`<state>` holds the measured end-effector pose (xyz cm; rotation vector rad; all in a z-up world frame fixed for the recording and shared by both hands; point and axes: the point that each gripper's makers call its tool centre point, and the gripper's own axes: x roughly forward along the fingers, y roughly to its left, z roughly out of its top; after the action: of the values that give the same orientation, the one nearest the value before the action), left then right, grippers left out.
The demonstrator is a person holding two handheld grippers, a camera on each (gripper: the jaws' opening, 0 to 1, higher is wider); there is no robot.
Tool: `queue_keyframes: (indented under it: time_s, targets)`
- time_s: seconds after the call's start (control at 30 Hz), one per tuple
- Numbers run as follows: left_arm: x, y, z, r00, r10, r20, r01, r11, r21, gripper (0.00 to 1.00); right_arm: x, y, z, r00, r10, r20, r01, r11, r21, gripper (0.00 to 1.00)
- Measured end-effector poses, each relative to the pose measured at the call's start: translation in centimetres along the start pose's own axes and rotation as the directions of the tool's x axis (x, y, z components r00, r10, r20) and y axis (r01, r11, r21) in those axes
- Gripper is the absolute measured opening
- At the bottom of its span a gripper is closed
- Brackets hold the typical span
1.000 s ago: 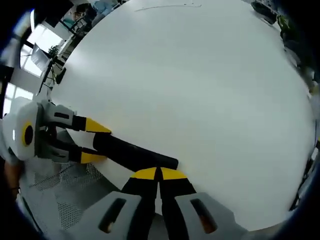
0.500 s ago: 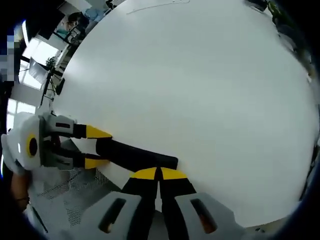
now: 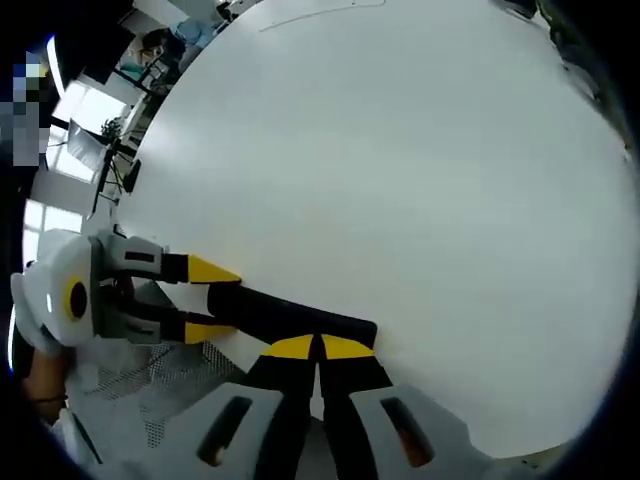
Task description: Press the specified remote control buttons in sequence, fully releasing each button before pressing the next.
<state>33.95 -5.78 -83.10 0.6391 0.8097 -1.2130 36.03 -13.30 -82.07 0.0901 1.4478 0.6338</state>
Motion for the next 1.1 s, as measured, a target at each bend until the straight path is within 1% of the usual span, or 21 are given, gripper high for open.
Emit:
queue_keyframes:
  time_s: [0.07,0.1,0.23,0.33,0.43,0.57,0.63,0.67,0.73,0.77,0.83,1.03,1.1]
  targets:
    - [0.01,-0.02,0.01,1.000,0.001,0.000,-0.001,1.000,-0.001,0.24,0.29,-0.25,-0.36,1.000,-0.013,-0.016,0.013,1.000,0.002,0.00]
    - [0.01,-0.03,0.01,1.000,0.002,0.002,-0.002,1.000,-0.001,0.24,0.23,-0.02,-0.17,1.000,0.000,-0.005,0.000,1.000,0.002,0.00]
    - [-0.02,-0.04,-0.01,1.000,0.005,0.010,-0.005,1.000,-0.006,0.24,0.14,-0.14,-0.24,1.000,0.007,-0.003,-0.007,1.000,0.016,0.00]
    - [0.00,-0.05,0.00,1.000,0.003,0.013,-0.003,1.000,-0.003,0.24,0.14,-0.19,-0.24,0.999,0.038,0.005,-0.039,0.997,0.074,0.00]
    - [-0.03,-0.11,0.00,1.000,0.008,0.014,-0.008,1.000,-0.003,0.24,0.17,-0.03,-0.29,0.999,0.040,0.011,-0.041,0.996,0.074,0.00]
    - [-0.07,-0.15,0.01,1.000,0.027,0.012,-0.027,1.000,-0.005,0.24,0.26,0.05,-0.29,1.000,0.014,0.014,-0.015,0.997,0.070,0.00]
    - [-0.04,-0.07,0.08,0.999,0.031,0.026,-0.030,0.999,-0.034,0.25,0.24,-0.06,-0.28,1.000,0.002,0.012,-0.003,0.996,0.091,0.00]
    - [-0.07,-0.01,0.06,0.999,0.031,0.029,-0.029,0.999,-0.041,0.25,0.22,-0.08,-0.28,1.000,-0.007,0.010,0.005,0.992,0.128,0.00]
    - [-0.04,0.04,0.09,0.999,0.033,0.042,-0.030,0.998,-0.062,0.25,0.24,-0.14,-0.26,1.000,-0.019,0.012,0.017,0.988,0.155,0.00]
    - [-0.05,0.03,0.09,0.998,0.036,0.047,-0.033,0.998,-0.060,0.25,0.22,-0.16,-0.30,1.000,-0.028,0.012,0.026,0.985,0.170,0.00]
    - [-0.08,0.01,0.12,0.998,0.040,0.049,-0.037,0.997,-0.062,0.25,0.23,-0.17,-0.28,0.999,-0.050,0.018,0.044,0.972,0.230,0.00]
    - [-0.08,-0.05,0.18,0.997,0.064,0.044,-0.060,0.996,-0.073,0.25,0.16,-0.02,-0.40,0.992,-0.114,0.048,0.101,0.971,0.218,0.00]
    - [-0.08,-0.16,0.21,0.996,0.075,0.043,-0.072,0.996,-0.059,0.25,0.10,-0.12,-0.44,0.988,-0.126,0.083,0.105,0.969,0.223,0.00]
